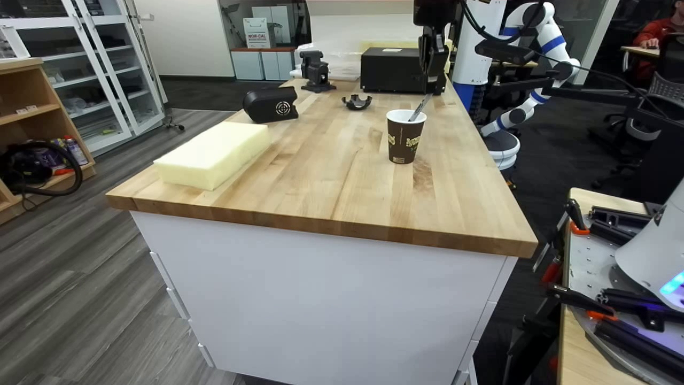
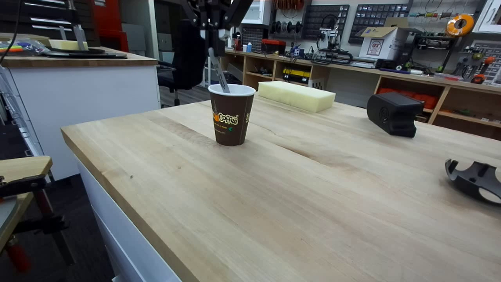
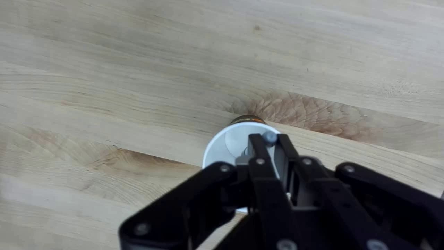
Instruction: Remove the pen from the brown coffee cup
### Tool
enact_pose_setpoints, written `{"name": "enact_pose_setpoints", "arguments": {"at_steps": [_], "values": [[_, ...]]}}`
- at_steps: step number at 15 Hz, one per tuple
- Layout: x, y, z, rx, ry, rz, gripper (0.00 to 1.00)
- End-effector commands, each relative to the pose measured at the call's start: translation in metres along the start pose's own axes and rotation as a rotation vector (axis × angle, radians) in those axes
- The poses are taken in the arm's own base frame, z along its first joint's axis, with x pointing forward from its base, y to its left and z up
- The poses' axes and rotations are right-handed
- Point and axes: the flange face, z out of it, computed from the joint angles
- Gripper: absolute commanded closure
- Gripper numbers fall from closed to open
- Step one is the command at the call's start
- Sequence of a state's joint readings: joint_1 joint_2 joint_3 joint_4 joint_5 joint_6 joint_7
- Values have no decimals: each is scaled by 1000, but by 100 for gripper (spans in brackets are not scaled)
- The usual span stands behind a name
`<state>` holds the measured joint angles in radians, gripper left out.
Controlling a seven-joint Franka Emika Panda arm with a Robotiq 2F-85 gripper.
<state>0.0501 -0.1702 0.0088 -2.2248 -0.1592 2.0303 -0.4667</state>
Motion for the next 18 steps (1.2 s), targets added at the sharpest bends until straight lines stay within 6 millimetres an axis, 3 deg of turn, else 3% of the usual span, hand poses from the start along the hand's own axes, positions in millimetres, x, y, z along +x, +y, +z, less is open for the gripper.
{"name": "enact_pose_setpoints", "arguments": {"at_steps": [1, 6, 9, 13, 18], "values": [[-10, 3, -32, -51, -35, 21, 97], [-24, 6, -72, -156, 27, 42, 97], [-43, 18, -78, -227, 83, 172, 97], [-65, 40, -59, -271, 194, 338, 97], [-88, 63, -14, -284, 287, 567, 97]]}}
